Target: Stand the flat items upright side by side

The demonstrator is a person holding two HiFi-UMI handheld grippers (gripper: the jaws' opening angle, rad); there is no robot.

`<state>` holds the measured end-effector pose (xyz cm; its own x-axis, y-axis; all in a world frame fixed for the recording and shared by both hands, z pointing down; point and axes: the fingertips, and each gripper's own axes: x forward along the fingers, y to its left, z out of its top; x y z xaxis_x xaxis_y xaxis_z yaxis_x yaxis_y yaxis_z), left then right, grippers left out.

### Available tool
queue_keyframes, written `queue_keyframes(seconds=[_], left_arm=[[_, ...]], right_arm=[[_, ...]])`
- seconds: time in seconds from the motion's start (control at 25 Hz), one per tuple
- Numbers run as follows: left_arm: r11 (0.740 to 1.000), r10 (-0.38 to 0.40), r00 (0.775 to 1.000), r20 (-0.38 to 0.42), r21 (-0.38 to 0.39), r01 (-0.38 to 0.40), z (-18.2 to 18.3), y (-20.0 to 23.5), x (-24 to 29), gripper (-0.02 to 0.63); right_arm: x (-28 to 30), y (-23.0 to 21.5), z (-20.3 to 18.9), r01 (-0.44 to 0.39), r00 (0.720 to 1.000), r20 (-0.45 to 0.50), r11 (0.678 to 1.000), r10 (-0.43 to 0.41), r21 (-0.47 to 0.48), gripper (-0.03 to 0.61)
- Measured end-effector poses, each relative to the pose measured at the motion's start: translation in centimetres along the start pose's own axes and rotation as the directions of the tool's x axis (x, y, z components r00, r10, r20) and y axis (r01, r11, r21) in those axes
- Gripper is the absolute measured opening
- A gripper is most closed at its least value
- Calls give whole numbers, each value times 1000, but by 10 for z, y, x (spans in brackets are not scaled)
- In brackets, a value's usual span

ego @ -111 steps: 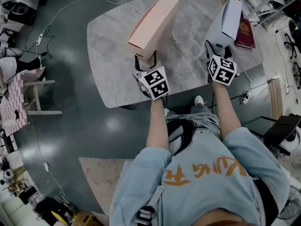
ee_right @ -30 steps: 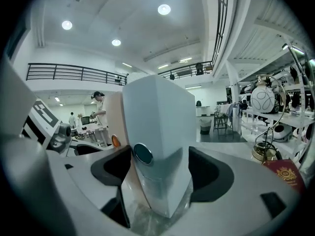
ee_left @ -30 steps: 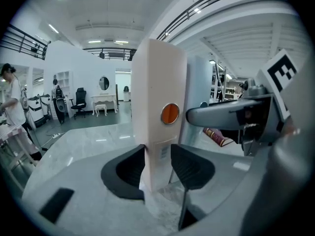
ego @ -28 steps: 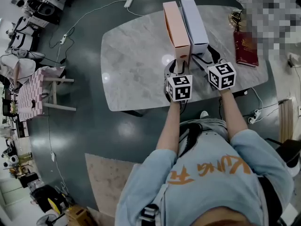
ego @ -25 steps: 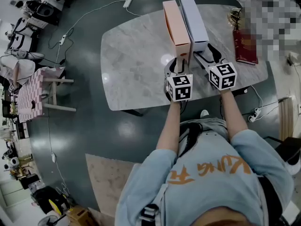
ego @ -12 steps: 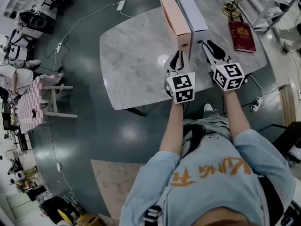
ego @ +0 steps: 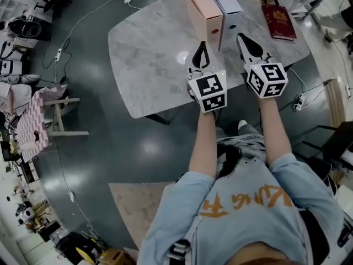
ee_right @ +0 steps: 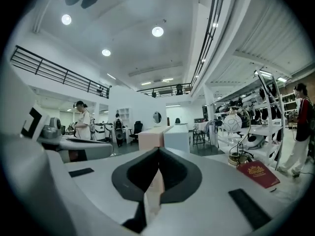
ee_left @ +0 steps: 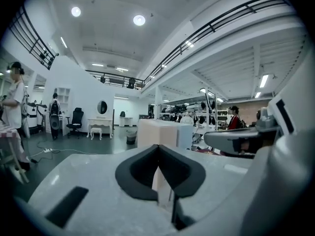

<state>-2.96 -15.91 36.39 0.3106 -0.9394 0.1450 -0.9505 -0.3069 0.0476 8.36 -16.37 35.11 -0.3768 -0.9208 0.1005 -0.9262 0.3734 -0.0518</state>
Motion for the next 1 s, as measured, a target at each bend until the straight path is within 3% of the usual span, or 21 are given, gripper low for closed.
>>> queue_keyframes(seconds=[0.16,0.64,1.0], left_arm=[[999,31,999,20,-39,-30,4,-10,-10,12],[991,136,986,101,-9,-135,4,-87,-61,12],[979,205,968,146,-30,-203,16,-119,-99,12]], right_arm=[[-17,2,14,-21,999,27,1000,22,-13,2],[-92,-11,16,-158,985,55,983,163,-94,2],[-136,-14,29,-232,967,72,962,244,-142,2]])
